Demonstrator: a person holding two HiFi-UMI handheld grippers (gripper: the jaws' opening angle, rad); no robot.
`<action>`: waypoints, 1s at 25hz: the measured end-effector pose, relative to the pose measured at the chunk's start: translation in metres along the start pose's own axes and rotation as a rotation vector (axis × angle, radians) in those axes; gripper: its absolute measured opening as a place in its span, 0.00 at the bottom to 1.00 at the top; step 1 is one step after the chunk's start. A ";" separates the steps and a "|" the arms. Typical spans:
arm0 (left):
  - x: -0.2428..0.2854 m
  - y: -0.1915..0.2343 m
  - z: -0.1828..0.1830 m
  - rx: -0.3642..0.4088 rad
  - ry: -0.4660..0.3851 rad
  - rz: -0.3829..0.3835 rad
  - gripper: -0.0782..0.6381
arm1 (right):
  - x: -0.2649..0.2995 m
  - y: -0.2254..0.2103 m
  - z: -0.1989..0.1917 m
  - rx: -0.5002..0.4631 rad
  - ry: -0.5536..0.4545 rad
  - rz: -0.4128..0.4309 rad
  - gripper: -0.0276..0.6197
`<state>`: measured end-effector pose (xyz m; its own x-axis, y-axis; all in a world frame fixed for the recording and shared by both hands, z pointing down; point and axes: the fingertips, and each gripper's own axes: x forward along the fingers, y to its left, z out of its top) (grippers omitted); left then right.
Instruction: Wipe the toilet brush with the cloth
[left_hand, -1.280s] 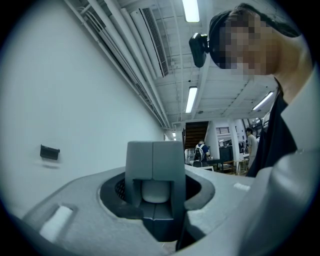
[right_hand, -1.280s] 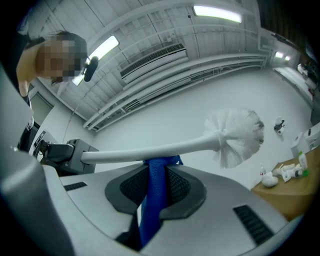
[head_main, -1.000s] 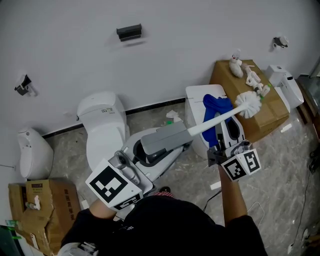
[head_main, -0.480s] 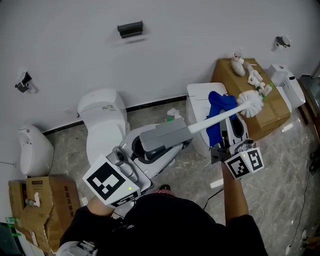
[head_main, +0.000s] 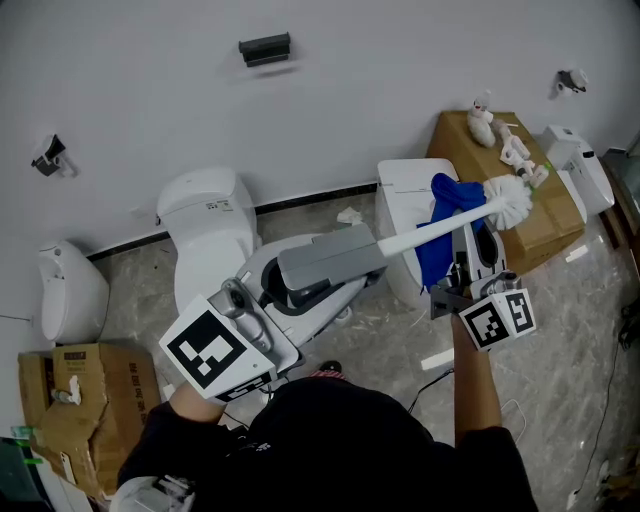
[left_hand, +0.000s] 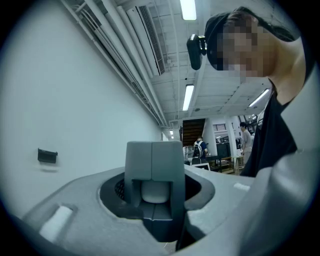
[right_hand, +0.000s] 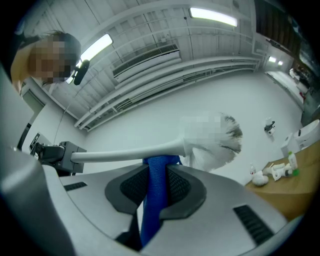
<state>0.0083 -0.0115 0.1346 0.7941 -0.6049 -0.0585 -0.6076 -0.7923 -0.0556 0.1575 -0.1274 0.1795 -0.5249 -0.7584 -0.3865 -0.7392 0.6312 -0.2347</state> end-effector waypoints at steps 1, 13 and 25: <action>0.000 0.000 0.000 0.004 0.000 -0.004 0.34 | 0.000 -0.001 0.001 0.002 -0.001 -0.004 0.14; 0.000 0.005 -0.021 0.051 0.068 -0.040 0.34 | -0.001 -0.011 -0.002 0.006 0.039 -0.011 0.14; -0.017 0.007 -0.030 0.061 0.056 -0.041 0.34 | -0.006 0.001 -0.028 0.038 0.078 0.004 0.14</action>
<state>-0.0091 -0.0095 0.1649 0.8168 -0.5770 0.0011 -0.5728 -0.8111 -0.1180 0.1475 -0.1268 0.2068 -0.5600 -0.7654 -0.3170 -0.7213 0.6387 -0.2680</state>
